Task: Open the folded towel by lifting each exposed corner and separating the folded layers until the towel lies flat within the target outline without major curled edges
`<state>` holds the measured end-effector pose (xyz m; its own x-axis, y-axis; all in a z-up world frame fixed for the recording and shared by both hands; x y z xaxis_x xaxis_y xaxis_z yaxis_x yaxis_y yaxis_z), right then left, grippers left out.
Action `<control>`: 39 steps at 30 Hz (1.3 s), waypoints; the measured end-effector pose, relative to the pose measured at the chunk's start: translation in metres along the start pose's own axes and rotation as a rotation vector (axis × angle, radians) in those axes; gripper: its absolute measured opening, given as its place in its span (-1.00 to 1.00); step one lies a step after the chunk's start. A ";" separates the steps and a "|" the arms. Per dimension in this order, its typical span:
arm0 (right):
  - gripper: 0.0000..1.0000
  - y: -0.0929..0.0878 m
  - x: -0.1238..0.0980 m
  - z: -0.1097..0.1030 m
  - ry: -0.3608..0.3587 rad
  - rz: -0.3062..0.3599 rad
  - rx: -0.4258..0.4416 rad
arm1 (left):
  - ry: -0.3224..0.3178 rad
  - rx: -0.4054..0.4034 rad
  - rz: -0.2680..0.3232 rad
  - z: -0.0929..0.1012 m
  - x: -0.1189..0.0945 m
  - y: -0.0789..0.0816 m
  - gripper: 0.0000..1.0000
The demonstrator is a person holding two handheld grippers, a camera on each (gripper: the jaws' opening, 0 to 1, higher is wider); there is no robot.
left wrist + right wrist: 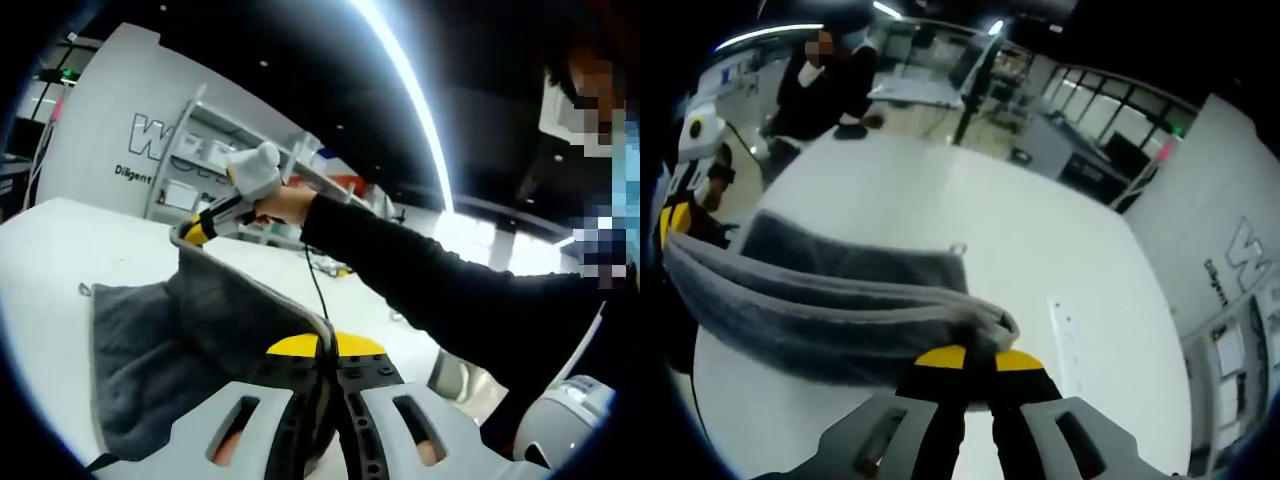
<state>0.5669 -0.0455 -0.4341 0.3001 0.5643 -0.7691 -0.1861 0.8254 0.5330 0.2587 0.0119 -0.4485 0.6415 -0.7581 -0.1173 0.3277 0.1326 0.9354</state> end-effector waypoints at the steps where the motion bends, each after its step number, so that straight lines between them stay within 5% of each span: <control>1: -0.95 0.000 -0.001 0.000 -0.003 0.000 -0.002 | -0.001 0.000 -0.001 0.000 0.001 0.000 -0.99; 39: -0.91 -0.043 -0.012 0.002 0.008 0.001 -0.021 | -0.071 0.036 -0.070 0.020 0.041 -0.010 -0.99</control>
<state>0.5733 -0.0878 -0.4468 0.2925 0.5653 -0.7713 -0.2058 0.8249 0.5265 0.2679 -0.0336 -0.4563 0.5667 -0.8083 -0.1600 0.3438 0.0555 0.9374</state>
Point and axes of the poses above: the point that each gripper's makers call its tool centre point, and the gripper's own axes: x roughly forward along the fingers, z roughly to its right, y roughly out of its top, the point moved 6 cm from there along -x, roughly backward along the fingers, and after that the axes turned 6 degrees about -z, right-handed, at the moved point
